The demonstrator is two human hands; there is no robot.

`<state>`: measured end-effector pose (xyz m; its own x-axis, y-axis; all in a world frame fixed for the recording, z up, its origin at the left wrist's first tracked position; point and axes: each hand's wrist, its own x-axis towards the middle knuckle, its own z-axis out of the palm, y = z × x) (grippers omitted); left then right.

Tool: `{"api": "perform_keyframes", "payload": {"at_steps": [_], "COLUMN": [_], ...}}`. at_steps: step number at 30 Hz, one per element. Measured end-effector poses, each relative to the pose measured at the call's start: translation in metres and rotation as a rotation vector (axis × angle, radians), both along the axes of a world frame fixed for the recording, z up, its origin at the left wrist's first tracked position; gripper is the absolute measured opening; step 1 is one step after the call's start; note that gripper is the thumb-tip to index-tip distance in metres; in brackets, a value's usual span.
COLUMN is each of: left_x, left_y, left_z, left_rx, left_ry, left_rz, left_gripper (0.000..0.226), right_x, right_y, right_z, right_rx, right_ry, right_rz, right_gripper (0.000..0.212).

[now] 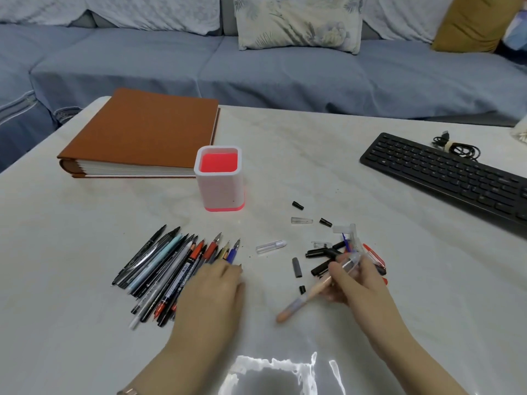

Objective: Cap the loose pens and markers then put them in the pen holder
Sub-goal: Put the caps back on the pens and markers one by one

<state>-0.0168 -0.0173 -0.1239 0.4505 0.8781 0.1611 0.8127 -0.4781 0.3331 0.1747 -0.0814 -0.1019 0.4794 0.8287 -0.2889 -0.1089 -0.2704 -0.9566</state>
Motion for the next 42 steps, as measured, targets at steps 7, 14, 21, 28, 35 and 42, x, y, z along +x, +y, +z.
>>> {"api": "perform_keyframes", "payload": {"at_steps": [7,14,21,28,35,42], "left_x": [-0.008,-0.007,-0.001,0.015,0.018,0.015], "left_y": [0.001,0.004,0.006,0.011,0.009,0.001], "left_z": [-0.007,-0.012,0.006,0.012,0.011,0.009], "left_rx": [-0.046,-0.040,-0.271,-0.537,-0.621,-0.641], "left_ry": [0.194,0.253,-0.206,-0.494,-0.562,-0.544], "left_rz": [0.099,0.053,0.118,0.189,0.205,0.184], "left_gripper": [0.034,0.037,0.005,0.007,0.012,0.013], "right_x": [-0.016,-0.030,0.023,0.082,0.069,0.070], "right_y": [0.034,0.033,0.026,0.029,0.035,0.019], "right_z": [-0.017,-0.036,-0.029,-0.018,-0.020,-0.020], "right_rx": [-0.024,-0.041,-0.013,-0.241,-0.260,-0.173], "right_ry": [-0.786,-1.189,-1.099,-1.116,-1.112,-1.070], "right_rz": [0.439,0.632,0.360,0.295,0.497,0.580], "right_gripper": [0.022,0.031,0.022,0.019,0.026,0.035]}}
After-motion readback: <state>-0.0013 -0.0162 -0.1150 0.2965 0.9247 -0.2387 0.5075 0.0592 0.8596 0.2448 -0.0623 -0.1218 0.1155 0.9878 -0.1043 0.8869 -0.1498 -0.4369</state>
